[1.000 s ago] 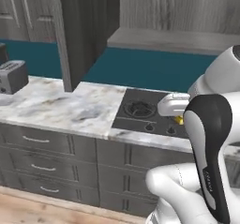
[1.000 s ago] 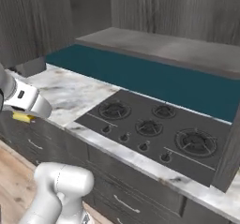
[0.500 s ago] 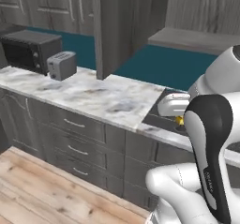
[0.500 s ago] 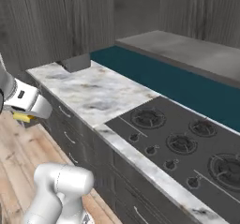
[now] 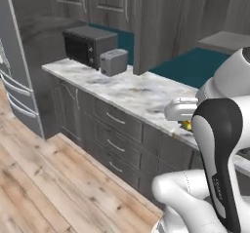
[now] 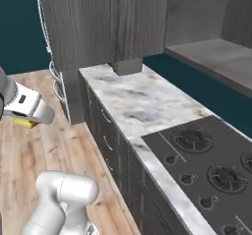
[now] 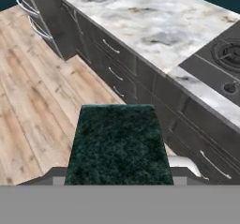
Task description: Locate and retrieve the soap dispenser and sponge from the cabinet. Place them next to the sink.
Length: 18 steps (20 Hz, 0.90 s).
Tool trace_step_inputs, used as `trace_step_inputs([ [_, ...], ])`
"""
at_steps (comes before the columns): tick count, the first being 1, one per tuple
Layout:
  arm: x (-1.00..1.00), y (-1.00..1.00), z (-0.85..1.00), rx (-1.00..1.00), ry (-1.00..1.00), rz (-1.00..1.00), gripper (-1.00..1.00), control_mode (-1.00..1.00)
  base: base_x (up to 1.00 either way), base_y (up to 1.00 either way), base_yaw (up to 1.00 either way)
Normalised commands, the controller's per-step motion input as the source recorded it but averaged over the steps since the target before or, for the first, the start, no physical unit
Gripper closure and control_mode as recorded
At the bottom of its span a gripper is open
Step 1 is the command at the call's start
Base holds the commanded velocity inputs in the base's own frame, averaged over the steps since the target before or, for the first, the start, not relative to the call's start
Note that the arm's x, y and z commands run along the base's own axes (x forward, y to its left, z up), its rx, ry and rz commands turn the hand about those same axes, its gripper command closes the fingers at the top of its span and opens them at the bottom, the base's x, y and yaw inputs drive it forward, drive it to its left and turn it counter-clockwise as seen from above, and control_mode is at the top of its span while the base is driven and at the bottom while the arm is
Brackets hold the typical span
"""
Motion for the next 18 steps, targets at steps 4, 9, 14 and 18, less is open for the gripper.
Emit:
trace_step_inputs([
  [4,0.0,0.0,0.0,0.0,0.0,0.0,1.0,1.0,0.0,0.28,0.47],
  [9,0.0,0.0,0.0,0.0,0.0,0.0,1.0,1.0,0.0,0.21,0.5],
  [14,0.0,0.0,0.0,0.0,0.0,0.0,1.0,1.0,0.0,0.21,0.5],
  [18,0.0,0.0,0.0,0.0,0.0,0.0,1.0,1.0,0.0,0.24,0.49],
])
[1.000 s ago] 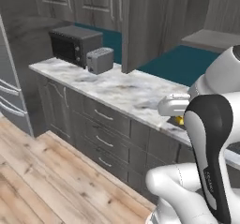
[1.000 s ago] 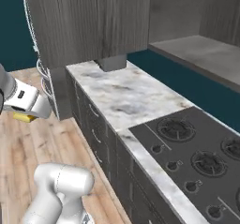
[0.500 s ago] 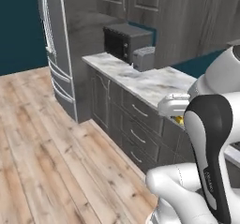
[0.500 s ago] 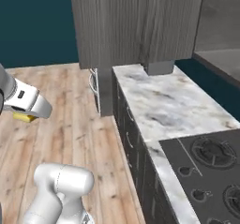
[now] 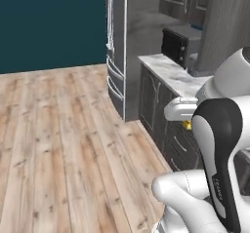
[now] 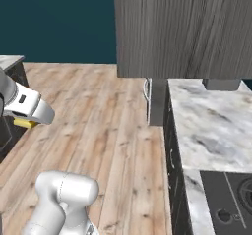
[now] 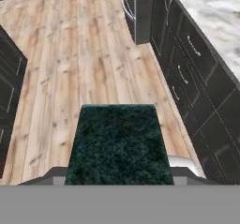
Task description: Locate and retrieve the soap dispenser and sponge from the cabinet. Place them next to the sink.
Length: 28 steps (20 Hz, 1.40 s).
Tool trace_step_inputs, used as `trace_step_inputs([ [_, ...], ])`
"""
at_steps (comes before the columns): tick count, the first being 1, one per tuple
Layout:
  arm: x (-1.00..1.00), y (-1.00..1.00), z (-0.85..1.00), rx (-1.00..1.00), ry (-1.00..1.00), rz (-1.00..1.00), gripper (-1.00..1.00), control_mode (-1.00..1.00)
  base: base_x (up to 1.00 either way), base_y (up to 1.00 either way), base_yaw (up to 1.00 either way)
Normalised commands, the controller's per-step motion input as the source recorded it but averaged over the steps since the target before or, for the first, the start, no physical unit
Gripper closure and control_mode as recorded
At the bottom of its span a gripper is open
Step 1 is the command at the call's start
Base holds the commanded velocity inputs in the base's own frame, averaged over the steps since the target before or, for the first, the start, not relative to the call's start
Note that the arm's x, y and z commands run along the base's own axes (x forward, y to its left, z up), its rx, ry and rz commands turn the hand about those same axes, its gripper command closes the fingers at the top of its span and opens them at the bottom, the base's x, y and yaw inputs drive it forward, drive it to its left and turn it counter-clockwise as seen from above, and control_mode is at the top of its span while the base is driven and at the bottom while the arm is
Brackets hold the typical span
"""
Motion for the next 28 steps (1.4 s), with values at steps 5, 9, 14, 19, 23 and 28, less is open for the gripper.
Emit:
trace_step_inputs([
  [5,0.0,0.0,0.0,0.0,0.0,0.0,1.0,1.0,0.0,0.29,0.47],
  [9,0.0,0.0,0.0,0.0,0.0,0.0,1.0,1.0,0.0,0.34,0.45],
  [14,0.0,0.0,0.0,0.0,0.0,0.0,1.0,1.0,0.0,0.38,0.44],
  [19,0.0,0.0,0.0,0.0,0.0,0.0,1.0,1.0,0.0,0.36,0.45],
  [23,0.0,0.0,0.0,0.0,0.0,0.0,1.0,1.0,0.0,0.36,0.45],
  [28,0.0,0.0,0.0,0.0,0.0,0.0,1.0,1.0,0.0,0.33,0.46],
])
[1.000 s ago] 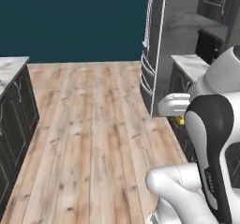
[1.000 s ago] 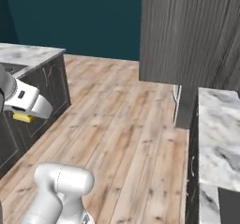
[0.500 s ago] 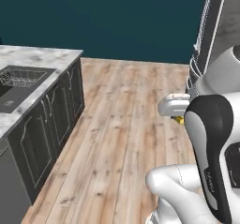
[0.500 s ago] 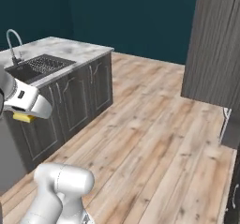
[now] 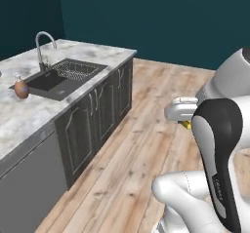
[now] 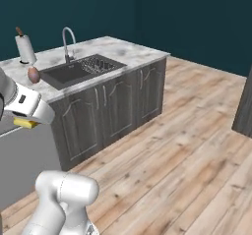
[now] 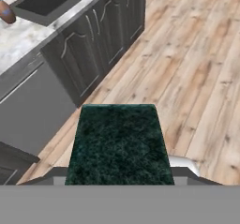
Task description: Locate and retrieve the soap dispenser and sponge from the cabinet. Place them next to the sink.
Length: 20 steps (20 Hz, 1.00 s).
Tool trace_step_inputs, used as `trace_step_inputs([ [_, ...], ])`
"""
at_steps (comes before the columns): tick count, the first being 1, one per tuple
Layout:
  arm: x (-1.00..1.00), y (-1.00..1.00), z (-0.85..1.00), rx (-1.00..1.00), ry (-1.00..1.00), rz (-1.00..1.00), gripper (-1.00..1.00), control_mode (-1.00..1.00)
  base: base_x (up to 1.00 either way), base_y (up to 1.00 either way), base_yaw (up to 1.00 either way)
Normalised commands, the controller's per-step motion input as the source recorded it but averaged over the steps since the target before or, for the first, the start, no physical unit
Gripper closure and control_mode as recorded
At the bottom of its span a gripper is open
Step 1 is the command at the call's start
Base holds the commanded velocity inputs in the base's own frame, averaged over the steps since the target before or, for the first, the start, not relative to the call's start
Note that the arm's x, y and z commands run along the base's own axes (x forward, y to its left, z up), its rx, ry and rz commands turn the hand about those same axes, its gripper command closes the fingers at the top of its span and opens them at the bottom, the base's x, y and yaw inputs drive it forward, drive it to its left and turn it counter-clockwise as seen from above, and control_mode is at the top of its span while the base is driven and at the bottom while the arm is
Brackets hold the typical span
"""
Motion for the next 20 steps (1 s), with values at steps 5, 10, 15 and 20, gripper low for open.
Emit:
trace_step_inputs([
  [5,0.0,0.0,0.0,0.0,0.0,0.0,1.0,1.0,0.0,0.32,0.46],
  [10,0.0,0.0,0.0,0.0,0.0,0.0,1.0,1.0,0.06,0.32,0.44],
  [15,0.0,0.0,0.0,0.0,0.0,0.0,1.0,1.0,0.24,0.26,0.38],
  [20,0.0,0.0,0.0,0.0,0.0,0.0,1.0,1.0,0.33,0.29,0.35],
])
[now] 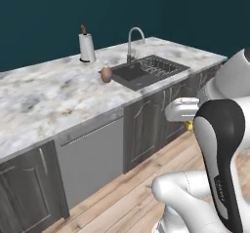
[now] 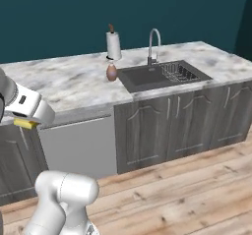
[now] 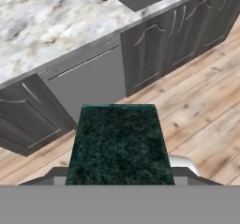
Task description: Locate and retrieve the soap dispenser and sponge from the cabinet. Place them next to the sink.
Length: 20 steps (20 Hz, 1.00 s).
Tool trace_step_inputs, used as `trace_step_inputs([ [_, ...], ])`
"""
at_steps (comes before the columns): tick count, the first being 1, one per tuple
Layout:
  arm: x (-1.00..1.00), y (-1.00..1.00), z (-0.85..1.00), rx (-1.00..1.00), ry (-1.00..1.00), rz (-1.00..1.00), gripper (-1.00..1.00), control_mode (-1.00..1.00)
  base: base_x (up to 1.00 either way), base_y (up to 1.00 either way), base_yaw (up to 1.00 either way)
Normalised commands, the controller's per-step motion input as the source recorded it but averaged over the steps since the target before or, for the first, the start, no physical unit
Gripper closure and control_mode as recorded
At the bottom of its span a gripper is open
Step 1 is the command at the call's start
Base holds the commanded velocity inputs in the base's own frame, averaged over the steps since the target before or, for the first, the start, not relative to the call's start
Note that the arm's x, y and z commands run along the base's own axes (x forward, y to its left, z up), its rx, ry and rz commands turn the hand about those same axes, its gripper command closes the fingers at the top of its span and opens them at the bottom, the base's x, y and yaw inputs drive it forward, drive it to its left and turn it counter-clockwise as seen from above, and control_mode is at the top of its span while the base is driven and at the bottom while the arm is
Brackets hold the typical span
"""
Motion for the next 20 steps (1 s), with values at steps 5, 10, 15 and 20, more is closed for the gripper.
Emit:
trace_step_inputs([
  [5,0.0,0.0,0.0,0.0,0.0,0.0,1.0,1.0,0.53,0.08,0.31],
  [10,0.0,0.0,0.0,0.0,0.0,0.0,1.0,1.0,0.63,0.0,0.23],
  [15,0.0,0.0,0.0,0.0,0.0,0.0,1.0,1.0,0.61,-0.12,0.14],
  [20,0.0,0.0,0.0,0.0,0.0,0.0,1.0,1.0,0.45,-0.37,0.12],
])
